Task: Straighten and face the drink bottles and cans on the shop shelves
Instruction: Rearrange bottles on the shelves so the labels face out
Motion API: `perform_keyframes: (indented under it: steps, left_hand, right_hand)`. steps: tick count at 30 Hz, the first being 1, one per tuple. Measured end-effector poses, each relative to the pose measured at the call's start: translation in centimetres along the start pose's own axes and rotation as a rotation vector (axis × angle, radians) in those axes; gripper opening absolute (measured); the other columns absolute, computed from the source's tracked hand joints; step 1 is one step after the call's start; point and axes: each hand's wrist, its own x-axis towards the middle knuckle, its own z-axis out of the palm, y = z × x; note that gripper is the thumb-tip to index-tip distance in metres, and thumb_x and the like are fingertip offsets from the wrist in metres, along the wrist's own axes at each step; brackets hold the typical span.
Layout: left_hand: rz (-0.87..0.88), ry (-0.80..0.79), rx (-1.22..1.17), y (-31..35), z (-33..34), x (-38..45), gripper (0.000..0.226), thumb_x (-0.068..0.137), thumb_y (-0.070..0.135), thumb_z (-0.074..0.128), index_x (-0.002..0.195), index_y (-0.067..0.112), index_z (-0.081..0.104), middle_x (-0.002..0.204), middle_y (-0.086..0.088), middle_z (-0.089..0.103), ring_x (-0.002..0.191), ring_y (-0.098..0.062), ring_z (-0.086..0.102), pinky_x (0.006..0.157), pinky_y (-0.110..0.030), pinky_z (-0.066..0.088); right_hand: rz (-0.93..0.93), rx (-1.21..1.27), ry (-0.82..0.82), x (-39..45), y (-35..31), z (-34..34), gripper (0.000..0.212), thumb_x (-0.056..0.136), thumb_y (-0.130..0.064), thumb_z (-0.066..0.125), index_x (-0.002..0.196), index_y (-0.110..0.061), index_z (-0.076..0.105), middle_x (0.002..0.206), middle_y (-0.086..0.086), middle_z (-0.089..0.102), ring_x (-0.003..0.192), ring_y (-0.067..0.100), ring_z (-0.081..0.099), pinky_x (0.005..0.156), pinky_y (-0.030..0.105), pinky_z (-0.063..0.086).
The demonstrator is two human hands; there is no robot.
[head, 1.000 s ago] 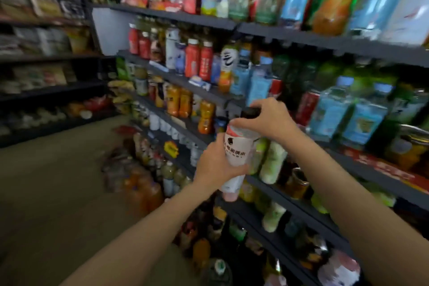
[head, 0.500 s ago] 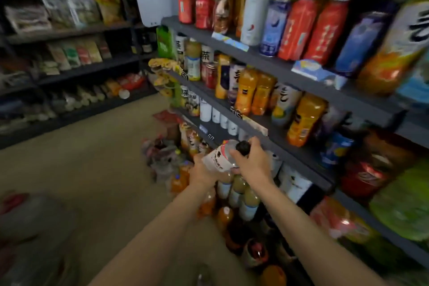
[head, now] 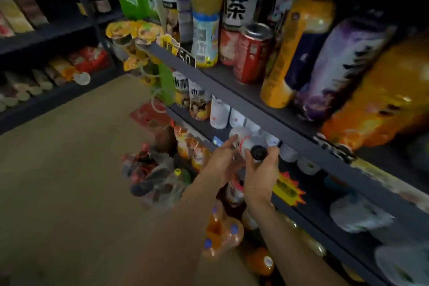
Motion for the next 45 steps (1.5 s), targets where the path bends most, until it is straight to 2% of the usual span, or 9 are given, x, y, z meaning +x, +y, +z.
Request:
perform_keyframes:
  steps: [3, 8, 15, 19, 22, 26, 32, 40, 45]
  left_hand:
    - [-0.070, -0.109, 0.009, 1.3, -1.4, 4.5, 0.026, 0.100, 0.006, 0.035, 0.104, 0.012, 0.060, 0.074, -0.005, 0.071, 0.079, -0.020, 0.062, 0.060, -0.025, 0.055]
    - [-0.015, -0.208, 0.049, 3.3, -3.8, 8.6, 0.045, 0.094, -0.010, 0.034, 0.135, 0.004, 0.044, 0.131, -0.020, 0.053, 0.120, -0.033, 0.052, 0.083, -0.032, 0.054]
    - [0.116, -0.125, 0.346, 7.3, -3.9, 10.1, 0.035, 0.097, 0.003, 0.039, 0.123, 0.022, 0.052, 0.111, -0.009, 0.065, 0.101, -0.030, 0.062, 0.070, -0.028, 0.054]
    - [0.213, -0.133, 0.447, 7.8, -3.8, 10.1, 0.051, 0.092, -0.011, 0.037, 0.125, 0.026, 0.047, 0.101, 0.000, 0.060, 0.085, -0.015, 0.059, 0.073, -0.023, 0.050]
    - [0.291, -0.172, 0.674, 7.8, -3.9, 10.6, 0.061, 0.085, -0.017, 0.032, 0.136, 0.015, 0.044, 0.123, -0.007, 0.049, 0.111, -0.021, 0.051, 0.087, -0.022, 0.046]
    - [0.359, -0.227, 0.806, 7.2, -3.7, 11.2, 0.063, 0.088, -0.015, 0.031, 0.144, 0.014, 0.027, 0.135, -0.005, 0.044, 0.125, -0.024, 0.041, 0.086, -0.020, 0.043]
    - [0.349, -0.214, 0.932, 4.0, -5.1, 13.8, 0.067, 0.096, -0.002, 0.035, 0.150, 0.017, 0.002, 0.157, -0.002, 0.011, 0.143, -0.020, 0.017, 0.114, -0.028, 0.019]
    - [0.516, 0.106, 1.414, 2.3, -5.3, 9.4, 0.049, 0.090, 0.008, 0.047, 0.138, 0.010, 0.037, 0.136, -0.016, 0.039, 0.120, -0.036, 0.045, 0.099, -0.045, 0.040]
    - [0.676, -0.003, 1.570, -0.4, -1.2, -1.8, 0.025, 0.093, 0.011, 0.044, 0.116, 0.011, 0.054, 0.121, -0.011, 0.051, 0.107, -0.030, 0.054, 0.085, -0.038, 0.040]
  right_hand:
    - [0.052, -0.016, 0.061, 2.1, 0.4, 3.9, 0.044, 0.088, -0.017, 0.063, 0.123, 0.002, 0.045, 0.128, 0.021, 0.053, 0.110, 0.037, 0.055, 0.078, 0.032, 0.043]
    - [0.071, -0.127, 0.100, 4.6, -0.9, 7.7, 0.059, 0.083, -0.030, 0.068, 0.131, -0.002, 0.045, 0.139, 0.018, 0.042, 0.116, 0.038, 0.050, 0.082, 0.042, 0.045]
    - [0.280, 0.212, 0.131, 6.7, -3.3, 11.0, 0.054, 0.080, -0.018, 0.071, 0.128, -0.003, 0.050, 0.128, 0.015, 0.055, 0.115, 0.029, 0.054, 0.096, 0.040, 0.046]
    - [0.381, 0.364, 0.130, 7.9, -2.6, 11.1, 0.028, 0.084, 0.003, 0.058, 0.112, 0.001, 0.058, 0.104, 0.014, 0.065, 0.089, 0.024, 0.060, 0.072, 0.027, 0.050]
    - [0.459, 0.466, 0.091, 9.1, -1.9, 11.1, 0.026, 0.086, 0.012, 0.046, 0.103, -0.004, 0.057, 0.095, 0.010, 0.063, 0.073, 0.019, 0.059, 0.054, 0.017, 0.050]
    - [0.436, 0.354, -0.155, 9.8, 0.9, 13.0, 0.063, 0.087, 0.015, 0.035, 0.137, -0.023, 0.037, 0.109, 0.007, 0.061, 0.100, 0.038, 0.061, 0.077, 0.049, 0.056]
    - [0.452, 0.516, -0.128, 9.1, 3.0, 15.2, 0.048, 0.101, -0.027, 0.033, 0.148, -0.020, 0.023, 0.140, 0.005, 0.046, 0.122, 0.022, 0.048, 0.105, 0.038, 0.039]
    - [0.327, 0.045, -0.123, 4.6, 1.3, 10.6, 0.051, 0.091, -0.010, 0.055, 0.138, -0.011, 0.038, 0.137, 0.010, 0.045, 0.122, 0.027, 0.047, 0.094, 0.030, 0.039]
    - [0.174, -0.333, -0.375, -0.6, -0.1, -0.5, 0.026, 0.091, -0.006, 0.047, 0.114, 0.000, 0.057, 0.118, 0.020, 0.061, 0.111, 0.034, 0.056, 0.087, 0.035, 0.040]
